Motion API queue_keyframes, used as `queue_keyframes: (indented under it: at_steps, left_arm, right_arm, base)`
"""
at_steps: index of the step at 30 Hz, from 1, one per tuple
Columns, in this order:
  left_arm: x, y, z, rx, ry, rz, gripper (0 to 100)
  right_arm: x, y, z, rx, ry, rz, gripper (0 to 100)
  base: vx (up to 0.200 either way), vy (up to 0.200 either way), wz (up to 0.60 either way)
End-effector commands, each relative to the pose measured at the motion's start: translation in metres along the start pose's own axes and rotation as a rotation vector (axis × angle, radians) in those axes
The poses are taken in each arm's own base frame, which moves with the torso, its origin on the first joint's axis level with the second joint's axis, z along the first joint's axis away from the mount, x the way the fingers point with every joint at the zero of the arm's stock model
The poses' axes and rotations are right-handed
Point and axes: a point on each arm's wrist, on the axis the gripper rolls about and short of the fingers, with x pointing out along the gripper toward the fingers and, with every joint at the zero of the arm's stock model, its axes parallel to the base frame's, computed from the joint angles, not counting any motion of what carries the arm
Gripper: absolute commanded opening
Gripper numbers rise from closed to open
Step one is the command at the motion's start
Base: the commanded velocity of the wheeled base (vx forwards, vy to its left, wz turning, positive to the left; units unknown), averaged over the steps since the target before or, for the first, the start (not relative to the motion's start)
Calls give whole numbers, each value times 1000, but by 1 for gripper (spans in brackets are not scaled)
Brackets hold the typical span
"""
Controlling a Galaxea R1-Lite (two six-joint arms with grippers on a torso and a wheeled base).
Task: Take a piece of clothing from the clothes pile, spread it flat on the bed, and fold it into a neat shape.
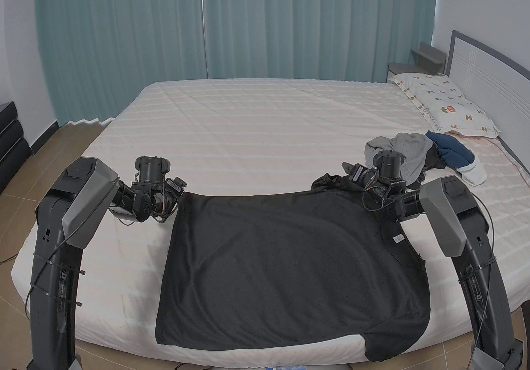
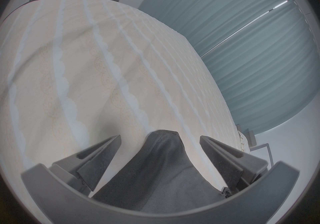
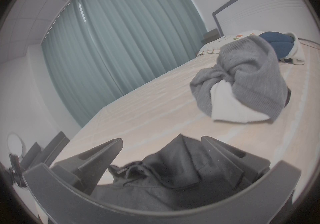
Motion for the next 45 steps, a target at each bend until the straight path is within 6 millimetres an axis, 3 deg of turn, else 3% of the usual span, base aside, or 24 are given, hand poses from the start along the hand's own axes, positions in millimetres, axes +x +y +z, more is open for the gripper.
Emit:
queue_keyframes:
  at_steps: [1,9,25,33,39,40,42,45]
  left_arm:
    - [0,-1,1,-1,-2,-3,100]
    - [0,-1,1,4,-1,-7,100]
    - [0,-2,1,10,-1,-8,100]
    - [-3,-3,2,2,-1,-7,100]
    - [-30,-13,10,-4,-16,-40,100]
    - [-30,-13,10,-4,-16,-40,100]
    - [-53,-20,21,-10,-56,-103,100]
    - [-69,-25,25,-6,-62,-141,100]
  right_arm:
    - [-9,-4,43,42,-52,-21,100]
    - [-10,-44,34,57,54,-122,100]
    - [-1,-66,10,62,96,-134,100]
    - [-11,-60,23,63,97,-152,100]
    - [-70,-53,59,74,132,-177,100]
    - [-70,-53,59,74,132,-177,100]
    - [-108,-43,71,91,149,-146,100]
    - [-152,-33,71,132,196,-84,100]
  base:
    - [0,0,0]
    - [0,0,0]
    - [0,0,0]
    - [0,0,0]
    - [0,0,0]
    - [0,0,0]
    - [0,0,0]
    - [0,0,0]
